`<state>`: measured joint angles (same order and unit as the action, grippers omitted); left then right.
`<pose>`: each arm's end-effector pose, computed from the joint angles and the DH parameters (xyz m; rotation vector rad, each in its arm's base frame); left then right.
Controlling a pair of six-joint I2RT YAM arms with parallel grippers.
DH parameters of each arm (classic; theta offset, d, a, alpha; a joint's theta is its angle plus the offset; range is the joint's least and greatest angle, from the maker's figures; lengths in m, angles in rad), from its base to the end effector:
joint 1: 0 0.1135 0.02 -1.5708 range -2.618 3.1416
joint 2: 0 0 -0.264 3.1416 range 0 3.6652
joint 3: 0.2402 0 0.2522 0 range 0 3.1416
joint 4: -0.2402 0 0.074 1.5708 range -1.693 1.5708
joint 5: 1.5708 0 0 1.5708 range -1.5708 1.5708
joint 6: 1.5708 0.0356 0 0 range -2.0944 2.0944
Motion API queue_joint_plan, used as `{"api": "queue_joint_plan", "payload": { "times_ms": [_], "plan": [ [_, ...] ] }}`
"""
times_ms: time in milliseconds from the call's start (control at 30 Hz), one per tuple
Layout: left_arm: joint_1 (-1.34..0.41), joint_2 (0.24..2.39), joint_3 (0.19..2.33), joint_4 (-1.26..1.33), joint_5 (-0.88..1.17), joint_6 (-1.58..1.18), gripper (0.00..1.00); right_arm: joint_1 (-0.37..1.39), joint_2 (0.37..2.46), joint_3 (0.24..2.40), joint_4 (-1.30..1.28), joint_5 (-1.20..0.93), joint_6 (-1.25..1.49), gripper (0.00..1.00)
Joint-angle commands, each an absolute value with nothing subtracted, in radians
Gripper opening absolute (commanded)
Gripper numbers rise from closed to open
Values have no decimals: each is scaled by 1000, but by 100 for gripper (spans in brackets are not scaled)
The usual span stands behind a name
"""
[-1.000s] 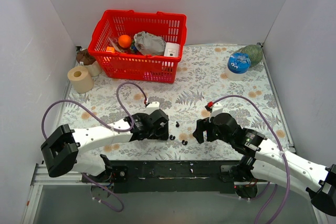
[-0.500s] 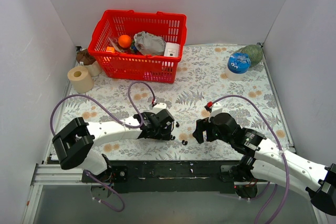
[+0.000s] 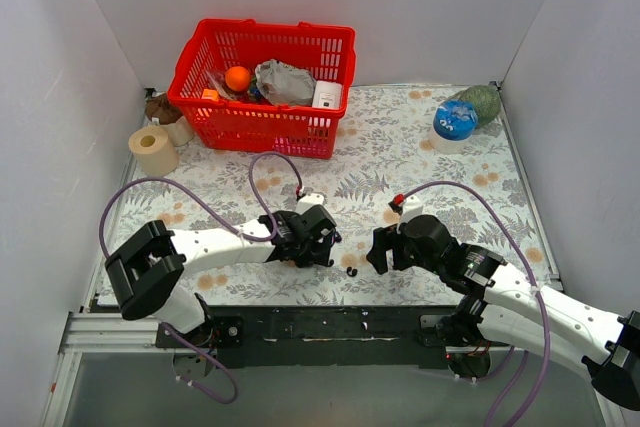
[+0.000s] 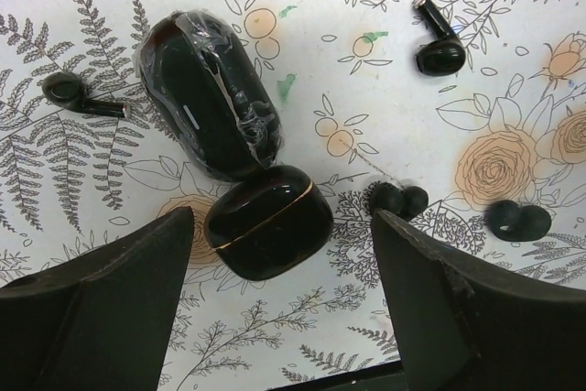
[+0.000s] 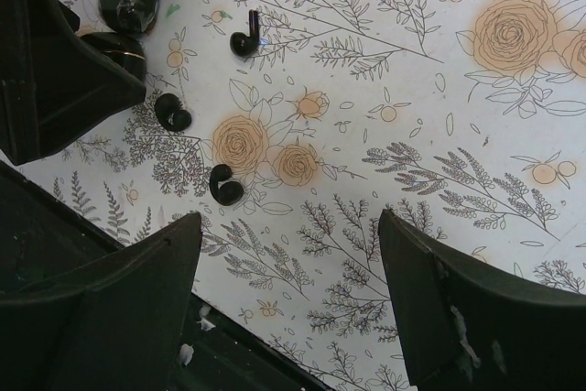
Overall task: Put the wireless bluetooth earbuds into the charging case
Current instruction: Pick up the charging case at the center of the board.
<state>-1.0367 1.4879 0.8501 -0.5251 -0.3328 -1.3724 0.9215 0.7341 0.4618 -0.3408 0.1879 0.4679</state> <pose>0.1492 -0.2294 0.1801 -0.5368 2.6139 -0.3546 0.1052 0.1276 0.2196 -0.3950 2.1968 0.5795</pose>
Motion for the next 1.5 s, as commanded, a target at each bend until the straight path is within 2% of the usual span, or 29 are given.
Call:
{"api": "queue_joint_plan", "payload": {
  "times_ms": [0, 333, 500, 700, 1200, 1433, 1467],
  "plan": [
    [-1040, 1499, 876, -534, -347, -1402, 78, 927, 735, 483, -308, 183, 466, 86],
    [-1039, 1402, 813, -629, -439, -1712, 82, 927, 739, 468, -284, 169, 466, 86],
    [-1040, 1451, 810, -646, -428, -1842, 81, 928, 742, 462, -268, 161, 465, 86],
    [-1040, 1575, 877, -704, -410, -1939, 80, 927, 723, 454, -275, 161, 466, 86],
    [-1046, 1540, 810, -710, -350, -2101, 77, 927, 704, 434, -267, 164, 463, 86],
    [-1077, 1551, 793, -736, -347, -2157, 68, 928, 703, 434, -256, 163, 457, 86],
    [-1077, 1549, 795, -739, -348, -2154, 64, 927, 700, 433, -256, 163, 457, 86]
  ]
}}
